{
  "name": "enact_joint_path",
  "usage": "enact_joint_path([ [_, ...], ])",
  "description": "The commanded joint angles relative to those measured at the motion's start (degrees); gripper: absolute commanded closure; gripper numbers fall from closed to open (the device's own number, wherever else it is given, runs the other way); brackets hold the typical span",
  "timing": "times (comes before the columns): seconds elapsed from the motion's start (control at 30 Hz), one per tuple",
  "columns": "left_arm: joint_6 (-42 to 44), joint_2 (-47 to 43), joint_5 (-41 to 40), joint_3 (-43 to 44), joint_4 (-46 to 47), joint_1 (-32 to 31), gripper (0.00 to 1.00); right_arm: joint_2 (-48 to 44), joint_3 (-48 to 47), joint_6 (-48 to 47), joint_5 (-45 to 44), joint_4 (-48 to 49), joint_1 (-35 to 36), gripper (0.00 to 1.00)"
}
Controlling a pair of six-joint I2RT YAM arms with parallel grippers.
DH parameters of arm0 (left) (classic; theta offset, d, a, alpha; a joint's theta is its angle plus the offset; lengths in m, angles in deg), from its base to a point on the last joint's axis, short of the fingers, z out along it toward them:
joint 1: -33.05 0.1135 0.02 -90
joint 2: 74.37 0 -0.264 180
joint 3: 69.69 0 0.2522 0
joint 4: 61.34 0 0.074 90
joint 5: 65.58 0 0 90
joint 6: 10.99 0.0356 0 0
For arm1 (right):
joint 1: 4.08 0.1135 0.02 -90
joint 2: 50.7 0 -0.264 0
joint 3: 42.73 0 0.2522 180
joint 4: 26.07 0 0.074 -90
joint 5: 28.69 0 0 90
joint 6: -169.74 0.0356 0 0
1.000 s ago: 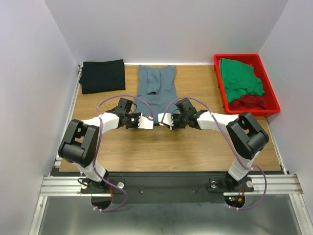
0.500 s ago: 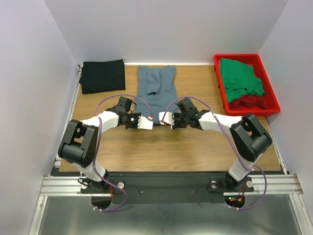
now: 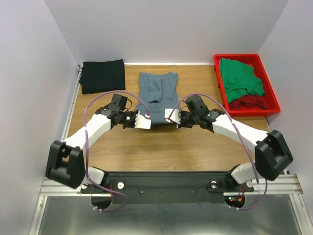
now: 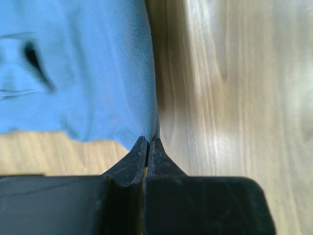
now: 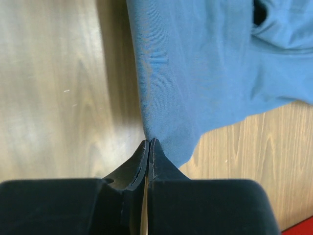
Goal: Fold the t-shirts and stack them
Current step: Fold the tshirt
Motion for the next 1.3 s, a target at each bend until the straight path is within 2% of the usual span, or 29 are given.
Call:
enact_joint_path([
  [0.0, -2.04, -7.71, 2.03, 1.78, -8.26, -2.2, 1.0, -6.59, -1.99, 3.13, 1.33, -8.52, 1.17, 0.99],
  [0.27, -11.09, -20.98, 3.96, -0.07, -19.33, -10.73, 1.0, -19.51, -2.6, 8.31, 2.04, -20.92, 8.72, 0.99],
  [0.37, -14.51, -26.6, 4.31, 0.37, -22.58, -14.16, 1.0, -22.59, -4.62, 15.84, 1.95, -24.62, 12.85, 0.99],
  [0.5, -17.15, -29.25, 5.62, 2.3, -27.5, -16.45, 1.0, -24.35, -6.3, 20.61, 1.25, -26.3, 15.5, 0.99],
  [0.63, -21.64, -28.03, 5.55, 6.15, -28.13, -16.36, 1.0, -22.86, -8.32, 20.37, -3.39, -26.12, 15.5, 0.99],
  [0.73, -22.26, -24.52, 3.79, 8.01, -25.33, -15.92, 1.0, -19.88, -9.55, 16.07, -4.29, -24.55, 12.97, 0.99],
  [0.8, -19.29, -20.48, 4.31, 9.59, -24.35, -12.51, 1.0, -16.21, -10.6, 12.73, -0.79, -23.49, 9.28, 0.99],
  [0.83, -16.66, -18.64, 5.96, 10.38, -23.74, -8.66, 1.0, -14.61, -11.82, 11.58, 2.18, -23.22, 5.08, 0.99],
  [1.0, -10.41, -1.62, 11.6, 15.82, -21.72, 1.11, 1.0, -1.71, -14.91, 3.42, 8.88, -20.6, -4.96, 0.99],
  [1.27, -8.9, 18.8, 11.87, 24.62, -16.0, 6.14, 1.0, 14.57, -20.18, 0.23, 12.76, -14.0, -9.11, 0.99],
])
